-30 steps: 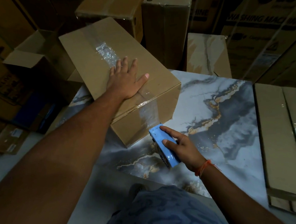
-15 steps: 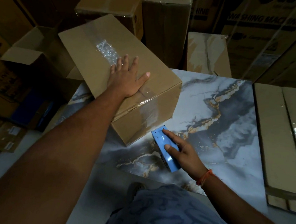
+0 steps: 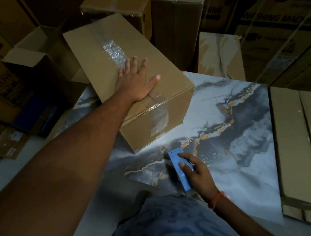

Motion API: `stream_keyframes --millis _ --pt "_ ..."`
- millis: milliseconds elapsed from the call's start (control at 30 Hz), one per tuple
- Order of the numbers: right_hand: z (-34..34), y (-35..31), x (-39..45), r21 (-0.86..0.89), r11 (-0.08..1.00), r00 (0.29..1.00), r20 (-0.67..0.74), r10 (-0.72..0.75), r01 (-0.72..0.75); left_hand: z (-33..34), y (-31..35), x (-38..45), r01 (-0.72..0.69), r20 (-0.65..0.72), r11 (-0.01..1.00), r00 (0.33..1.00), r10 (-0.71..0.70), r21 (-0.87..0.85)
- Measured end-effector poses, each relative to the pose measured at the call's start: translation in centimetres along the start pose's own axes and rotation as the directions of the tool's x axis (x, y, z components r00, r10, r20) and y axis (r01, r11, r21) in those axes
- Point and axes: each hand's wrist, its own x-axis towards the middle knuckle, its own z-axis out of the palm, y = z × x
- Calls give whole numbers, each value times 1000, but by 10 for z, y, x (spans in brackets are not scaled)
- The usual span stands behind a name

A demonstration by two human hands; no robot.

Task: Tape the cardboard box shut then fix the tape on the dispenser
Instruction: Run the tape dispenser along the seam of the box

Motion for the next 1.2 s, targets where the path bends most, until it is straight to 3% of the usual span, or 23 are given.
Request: stream_keyframes --millis 100,200,300,400,467,567,733,900,1033,1100,1133,1167,1200 --pt "-2 0 -6 -79 995 997 -28 -69 67 2 0 1 -1 8 1000 1000 1 3" --pt "-11 -8 -6 -298 937 981 -3 -194 184 1 0 1 2 9 1000 1000 -2 6" --pt "-22 -14 0 -570 764 926 -12 -377 304 1 -1 1 1 10 1000 1000 -1 6" --pt "-30 -12 9 -736 604 869 -41 -492 307 1 -1 1 2 9 1000 1000 -2 8" --pt "-35 -8 12 -806 534 865 -56 -499 256 1 -1 1 2 8 1000 1000 -2 11" --pt "-43 -2 17 -863 477 915 -46 -401 166 0 0 1 4 10 1000 1000 -4 15" --pt "-51 20 26 -919 377 948 -9 -317 117 -2 2 -1 3 18 1000 1000 -3 25" --pt "-50 39 28 -910 404 962 -28 -271 87 -4 4 -2 8 20 999 1000 -9 31" --pt "-36 26 10 -917 388 921 -229 -314 -96 -3 4 -2 9 25 1000 1000 -9 30" --pt "-28 12 2 -869 484 890 -297 -345 -102 -3 3 -1 1 18 999 1000 -2 32" --pt "-24 5 0 -809 586 883 -304 -356 -42 -3 2 -1 -3 19 1000 1000 2 29" --pt "-18 -4 0 -672 739 894 -308 -325 38 -2 2 0 -8 19 1000 1000 7 28" --pt "-11 -15 2 -428 900 927 -299 -226 81 -1 1 0 -13 17 999 1000 12 29"
